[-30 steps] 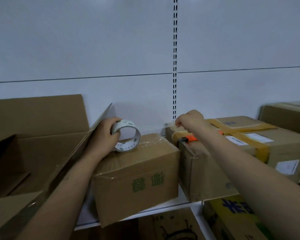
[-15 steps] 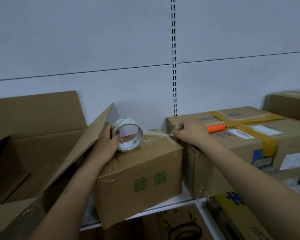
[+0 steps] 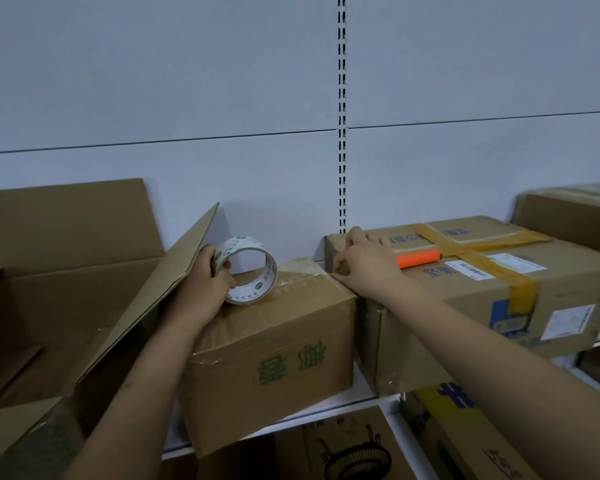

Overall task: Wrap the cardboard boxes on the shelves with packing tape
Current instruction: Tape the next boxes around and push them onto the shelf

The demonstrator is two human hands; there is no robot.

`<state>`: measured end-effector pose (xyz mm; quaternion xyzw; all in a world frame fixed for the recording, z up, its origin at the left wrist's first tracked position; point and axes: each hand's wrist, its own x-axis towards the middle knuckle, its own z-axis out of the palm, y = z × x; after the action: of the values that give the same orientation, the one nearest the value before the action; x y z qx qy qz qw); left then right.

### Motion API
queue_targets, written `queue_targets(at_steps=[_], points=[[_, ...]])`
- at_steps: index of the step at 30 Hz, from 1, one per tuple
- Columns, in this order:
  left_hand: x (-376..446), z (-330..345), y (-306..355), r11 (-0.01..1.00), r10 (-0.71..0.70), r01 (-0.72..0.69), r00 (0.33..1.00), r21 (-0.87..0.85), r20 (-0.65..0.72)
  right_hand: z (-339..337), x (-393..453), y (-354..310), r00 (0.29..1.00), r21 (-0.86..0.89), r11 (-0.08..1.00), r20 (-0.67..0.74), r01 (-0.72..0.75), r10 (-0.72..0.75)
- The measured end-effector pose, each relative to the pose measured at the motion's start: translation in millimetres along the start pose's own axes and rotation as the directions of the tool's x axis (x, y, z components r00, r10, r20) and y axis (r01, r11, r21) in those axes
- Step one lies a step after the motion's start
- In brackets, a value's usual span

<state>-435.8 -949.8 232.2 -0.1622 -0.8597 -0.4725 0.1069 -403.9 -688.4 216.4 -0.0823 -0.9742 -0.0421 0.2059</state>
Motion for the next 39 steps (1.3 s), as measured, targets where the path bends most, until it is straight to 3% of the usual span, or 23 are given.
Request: queue_targets(at_steps=[3,5,8,10,13,15,20,25,28,30,33,36,39], points=[[-0.7,0.4,1.9,0.997,-0.049,0.050,0.999,-0.052,0.018,4.0,1.6,-4.8,1.000,-0.154,0.988,0.010,0.014,-0.012],[0.2,1.3,1.1,0.992,-0.073,0.075,0.997,-0.099,0.022,-0.7,3.9,-5.5,1.000,-0.132,0.991,0.016,0.017,-0.015],[2.7,5.6,1.4,0.987,-0.099,0.100,0.995,-0.129,0.019,-20.1,5.0,-4.5,0.994,-0.026,0.998,-0.095,-0.058,0.055],[3.0,9.3,5.6,0.981,-0.125,0.125,0.992,-0.146,0.006,-28.2,-1.1,-13.5,0.984,0.095,0.995,-0.177,0.001,0.016],[1.6,16.7,15.0,0.978,-0.149,0.146,0.989,-0.151,-0.010,-20.7,-22.4,-34.6,0.998,0.343,0.938,0.026,0.046,-0.058],[1.4,20.3,20.9,0.975,-0.125,0.125,0.992,-0.182,0.012,-3.8,-33.9,-41.7,0.989,0.308,0.949,0.112,0.062,-0.100],[-0.6,7.4,13.1,0.958,0.038,-0.019,0.997,-0.285,0.060,-4.0,-32.8,-51.4,0.990,0.300,0.951,0.090,0.079,-0.111],[-10.8,-12.3,3.8,0.984,0.150,-0.140,0.984,-0.109,0.091,-7.7,-30.3,-76.6,0.982,0.280,0.951,0.091,0.134,-0.165],[-10.8,-12.8,7.4,0.979,0.182,-0.176,0.981,-0.102,0.060,-3.9,-32.7,-72.1,0.985,0.308,0.943,0.074,0.126,-0.156],[-5.6,-14.8,0.6,0.975,0.119,-0.112,0.992,-0.191,0.030,-0.9,-33.1,-66.6,0.981,0.342,0.932,0.102,0.121,-0.165],[-3.2,-19.5,-8.9,0.945,-0.074,0.127,0.981,-0.302,0.181,1.5,-31.0,-65.5,0.960,0.313,0.940,0.198,0.132,-0.200],[3.6,-15.9,-14.6,0.943,-0.073,0.146,0.967,-0.300,0.242,-4.4,-21.8,-62.2,0.935,0.205,0.969,0.297,0.136,-0.194],[8.8,-4.3,-8.6,0.889,-0.087,0.179,0.970,-0.422,0.228,-15.9,-12.3,-59.5,0.895,0.099,0.993,0.432,0.071,-0.107]])
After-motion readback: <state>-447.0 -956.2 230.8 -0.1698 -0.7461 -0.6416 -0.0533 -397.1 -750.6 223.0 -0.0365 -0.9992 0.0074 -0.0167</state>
